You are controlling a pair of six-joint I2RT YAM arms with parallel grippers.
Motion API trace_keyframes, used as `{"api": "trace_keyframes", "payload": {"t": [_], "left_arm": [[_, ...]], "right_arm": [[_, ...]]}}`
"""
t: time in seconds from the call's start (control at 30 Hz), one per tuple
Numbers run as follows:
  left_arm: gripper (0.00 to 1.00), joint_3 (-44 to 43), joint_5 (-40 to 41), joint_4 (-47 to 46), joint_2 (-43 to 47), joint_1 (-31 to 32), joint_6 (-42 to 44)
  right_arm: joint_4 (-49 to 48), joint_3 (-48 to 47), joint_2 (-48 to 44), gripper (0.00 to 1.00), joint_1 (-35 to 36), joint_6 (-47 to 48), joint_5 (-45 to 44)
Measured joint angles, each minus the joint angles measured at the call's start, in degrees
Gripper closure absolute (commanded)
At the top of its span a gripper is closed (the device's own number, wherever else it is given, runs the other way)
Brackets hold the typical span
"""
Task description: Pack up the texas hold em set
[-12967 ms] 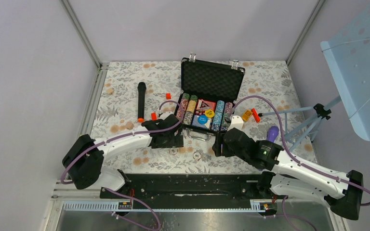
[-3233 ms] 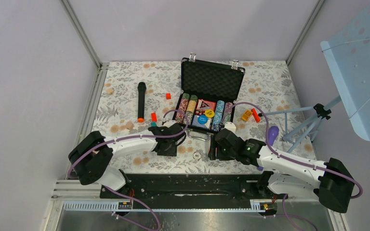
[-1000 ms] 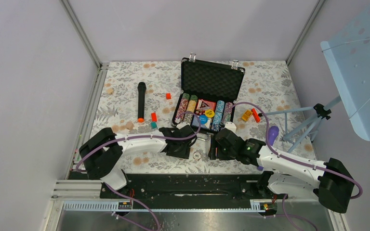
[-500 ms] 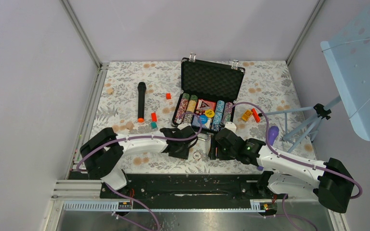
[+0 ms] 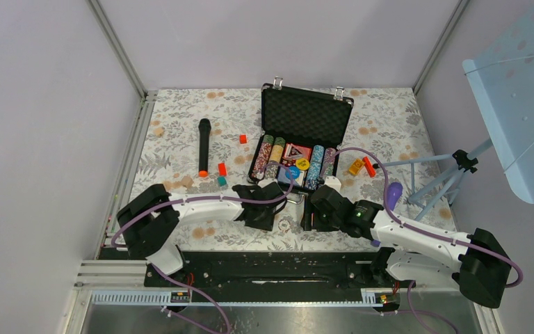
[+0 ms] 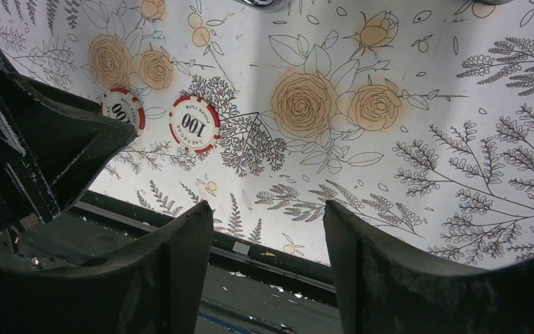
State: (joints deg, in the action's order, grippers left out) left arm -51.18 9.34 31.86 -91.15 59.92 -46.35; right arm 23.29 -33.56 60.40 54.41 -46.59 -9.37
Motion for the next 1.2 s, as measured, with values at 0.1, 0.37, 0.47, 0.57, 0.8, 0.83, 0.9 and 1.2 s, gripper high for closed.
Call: {"api": "trace_keyframes", "payload": {"t": [0.1,0.37,0.47,0.57,0.8,0.83,0.9,1.2], "left_arm": [[0.6,-1.0,0.0,0.5,-0.4,0.1,0.0],[0.52,-3.2,0.1,1.5,-0.5,0.1,0.2],[0.42,-3.2,0.1,1.9,-0.5,0.1,0.4],[0.35,-3.2,0.3,2.3,-0.9,0.1,0.4],[0.35,-3.2,0.6,2.5,-1.9,0.1,0.3],[0.35,-3.2,0.6,2.5,-2.1,0.1,0.3],[0.37,-3.2,0.6,2.5,-2.6,0.1,0.3],[0.45,-3.2,0.9,2.5,-3.0,0.1,0.4]], "right_arm": [[0.0,0.0,0.0,0.33,0.0,0.0,0.0],[0.0,0.0,0.0,0.33,0.0,0.0,0.0],[0.0,0.0,0.0,0.33,-0.1,0.0,0.0],[0.0,0.0,0.0,0.33,-0.1,0.0,0.0],[0.0,0.0,-0.1,0.33,-0.1,0.0,0.0],[0.0,0.0,-0.1,0.33,-0.1,0.0,0.0],[0.0,0.0,-0.2,0.33,-0.1,0.0,0.0],[0.0,0.0,-0.2,0.33,-0.2,0.0,0.0]]}}
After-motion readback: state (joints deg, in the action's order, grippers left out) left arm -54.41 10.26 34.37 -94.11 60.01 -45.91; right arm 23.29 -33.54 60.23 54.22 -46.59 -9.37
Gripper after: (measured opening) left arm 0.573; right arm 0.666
